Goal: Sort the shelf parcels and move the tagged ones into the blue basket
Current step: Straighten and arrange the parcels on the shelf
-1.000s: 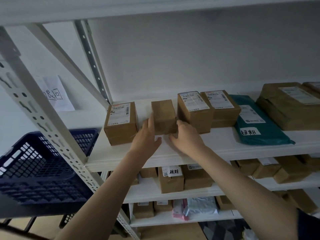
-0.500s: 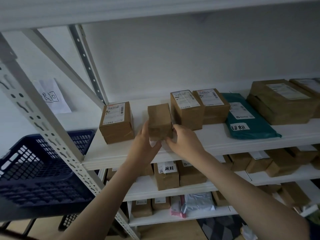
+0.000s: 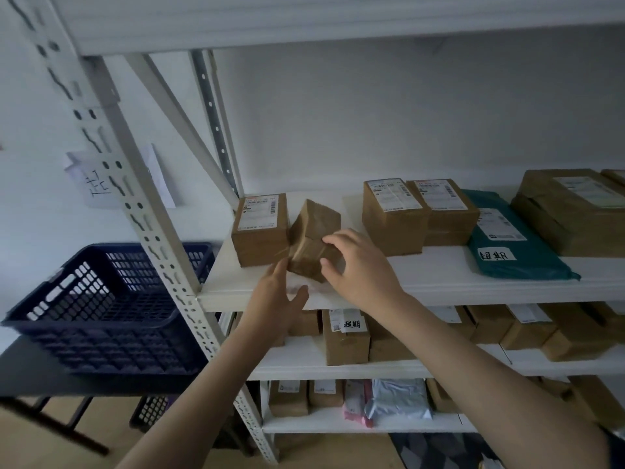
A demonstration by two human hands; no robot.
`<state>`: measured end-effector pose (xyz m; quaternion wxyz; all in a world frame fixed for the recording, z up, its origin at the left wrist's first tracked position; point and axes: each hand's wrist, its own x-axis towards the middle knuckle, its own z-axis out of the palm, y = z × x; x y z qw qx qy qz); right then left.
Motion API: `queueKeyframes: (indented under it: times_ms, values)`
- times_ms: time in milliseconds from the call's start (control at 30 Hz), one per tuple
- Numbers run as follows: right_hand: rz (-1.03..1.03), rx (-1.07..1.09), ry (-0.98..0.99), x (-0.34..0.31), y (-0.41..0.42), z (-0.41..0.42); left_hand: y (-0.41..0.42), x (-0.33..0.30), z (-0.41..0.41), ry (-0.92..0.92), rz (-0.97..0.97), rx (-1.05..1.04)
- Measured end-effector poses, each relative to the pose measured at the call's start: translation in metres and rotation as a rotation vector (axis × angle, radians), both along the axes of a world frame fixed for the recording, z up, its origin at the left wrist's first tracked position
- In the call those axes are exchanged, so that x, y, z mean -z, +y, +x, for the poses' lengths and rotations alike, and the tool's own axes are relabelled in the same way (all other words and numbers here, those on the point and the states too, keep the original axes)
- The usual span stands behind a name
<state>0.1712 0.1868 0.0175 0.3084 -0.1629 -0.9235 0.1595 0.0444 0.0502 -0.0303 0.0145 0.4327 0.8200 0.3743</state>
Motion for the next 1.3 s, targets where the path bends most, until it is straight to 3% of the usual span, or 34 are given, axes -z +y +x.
queueKeyframes:
  times_ms: [267,467,967,1133,1300]
  values:
    - [-0.226,0.100,0.115,0.026,0.011,-0.001,0.009,-0.011,-0.018,0.115,-0.022,0.095]
    - [-0.313,0.164,-0.075,0.045,0.031,0.002,0.025,-0.005,-0.015,0.097,-0.108,0.084]
    - [-0.197,0.308,-0.110,0.034,0.053,0.024,0.085,-0.005,0.015,0.222,-0.204,0.223]
    - [-0.066,0.275,-0.107,0.020,0.048,0.015,0.074,-0.001,0.012,0.290,-0.235,0.197]
    - [0.056,0.192,-0.128,0.006,0.027,-0.009,0.044,-0.004,-0.003,0.246,-0.220,0.172]
